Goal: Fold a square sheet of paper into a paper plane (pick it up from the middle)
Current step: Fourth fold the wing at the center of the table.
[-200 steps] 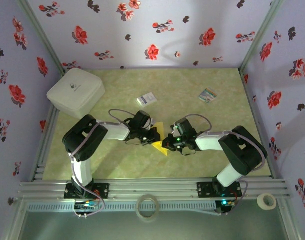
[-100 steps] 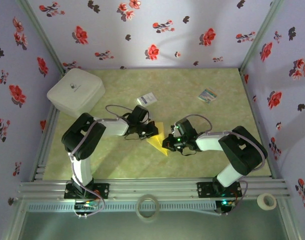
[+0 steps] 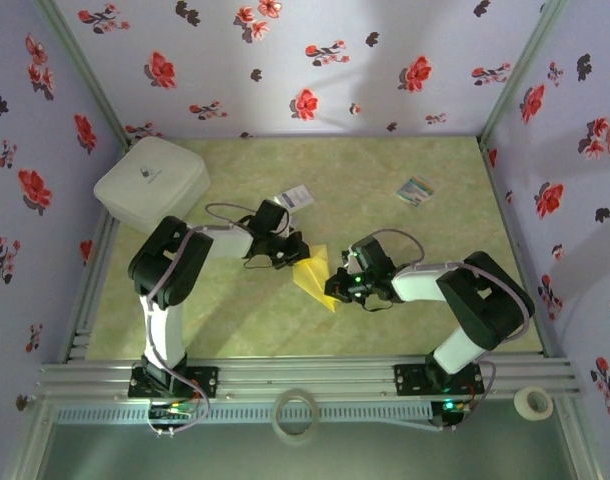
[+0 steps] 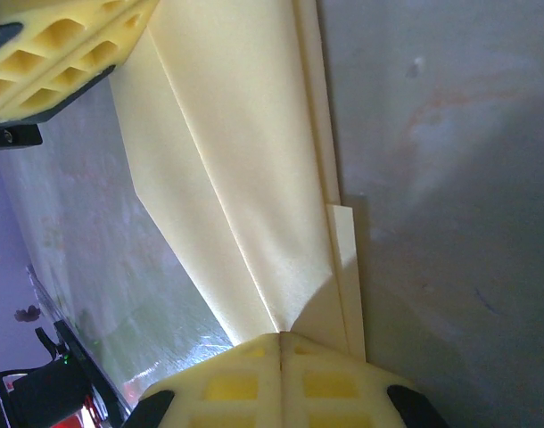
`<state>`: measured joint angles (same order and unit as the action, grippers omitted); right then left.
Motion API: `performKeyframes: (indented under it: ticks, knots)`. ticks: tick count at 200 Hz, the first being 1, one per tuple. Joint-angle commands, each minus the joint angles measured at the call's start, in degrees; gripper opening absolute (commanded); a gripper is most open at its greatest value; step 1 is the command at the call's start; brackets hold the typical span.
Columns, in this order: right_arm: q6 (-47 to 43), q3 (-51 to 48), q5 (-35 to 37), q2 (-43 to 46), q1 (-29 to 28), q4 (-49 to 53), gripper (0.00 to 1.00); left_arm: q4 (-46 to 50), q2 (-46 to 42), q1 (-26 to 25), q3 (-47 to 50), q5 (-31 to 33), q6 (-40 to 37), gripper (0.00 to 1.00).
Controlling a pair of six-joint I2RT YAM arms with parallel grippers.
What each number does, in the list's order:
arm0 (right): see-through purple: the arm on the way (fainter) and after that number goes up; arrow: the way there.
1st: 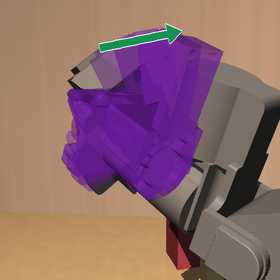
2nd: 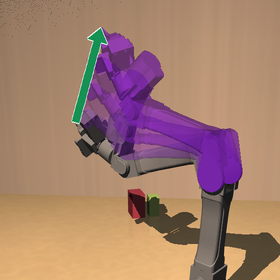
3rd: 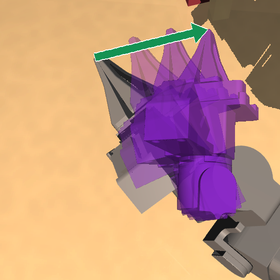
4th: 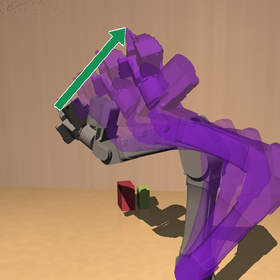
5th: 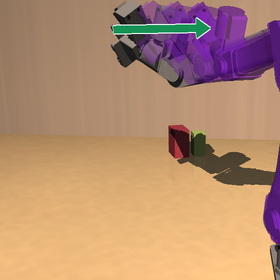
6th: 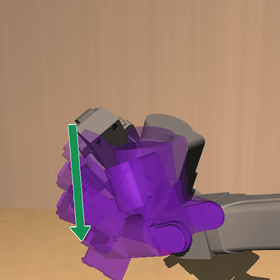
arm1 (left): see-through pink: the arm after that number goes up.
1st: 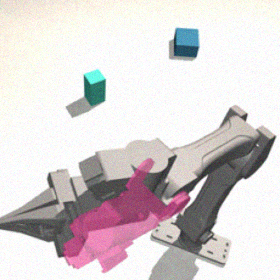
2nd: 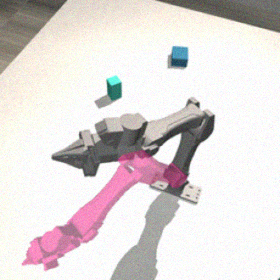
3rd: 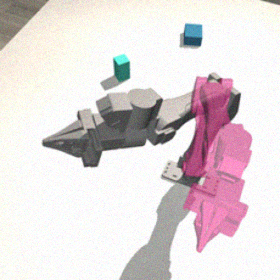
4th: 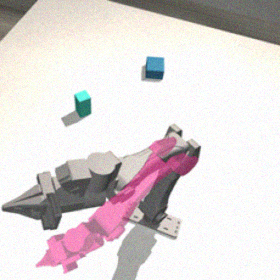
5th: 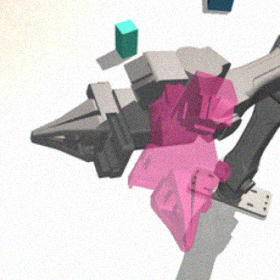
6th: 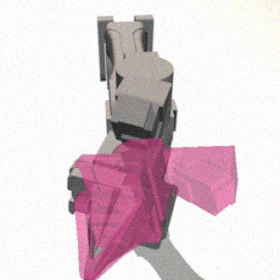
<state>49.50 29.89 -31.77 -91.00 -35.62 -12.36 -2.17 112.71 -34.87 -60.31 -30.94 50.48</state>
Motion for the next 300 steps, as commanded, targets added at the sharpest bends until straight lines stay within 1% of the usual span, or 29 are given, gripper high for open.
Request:
performKeyframes:
  ticks: [1, 49, 84, 136, 173, 201, 218, 227, 244, 300]
  knots:
    - [-1.4, -2.5, 2.2, -2.4, 0.3, 6.6, 0.0, 3.0, 2.3, 2.6, -1.1, 3.2, -2.4, 0.0]
    - [-1.4, -2.7, 1.7, -3.0, 0.3, 5.8, 0.0, 6.3, 2.4, 5.6, -4.7, 3.5, -4.3, 0.0]
    - [-1.9, -2.3, 0.7, -3.2, 0.3, 5.4, 0.0, 7.5, -0.9, 5.8, -4.7, 4.7, -4.4, 0.0]
    - [-4.0, 0.5, -0.4, -3.1, 0.3, 8.1, 0.0, 7.0, -10.6, 3.7, -0.1, 8.0, -3.0, 0.01]
    - [-4.4, 1.9, 0.0, -1.4, 0.3, 10.2, 0.03, 2.1, -13.1, 0.3, 4.9, 8.3, -0.9, 0.01]
    - [-3.2, 2.0, 0.2, 1.5, 0.3, 10.5, 0.08, 0.2, -12.6, -2.7, 5.3, 7.7, -0.4, 0.01]
    - [-2.5, 1.9, 0.0, 3.9, 0.3, 11.1, 0.11, -0.2, -11.6, -3.6, 4.9, 7.1, -0.7, 0.02]
    - [-1.8, 1.6, 0.4, 5.4, 0.1, 11.5, 0.15, -0.5, -11.2, -3.6, 4.9, 6.4, -0.8, 0.02]
    - [-0.4, 0.1, 2.1, 9.2, -0.1, 11.9, 0.21, -1.5, -10.6, -3.6, 4.8, 5.4, -0.8, 0.02]
    - [4.7, -4.2, 8.3, 19.7, 0.0, 14.9, 0.33, -2.1, -7.4, -4.6, 2.0, 2.2, -1.5, 0.03]
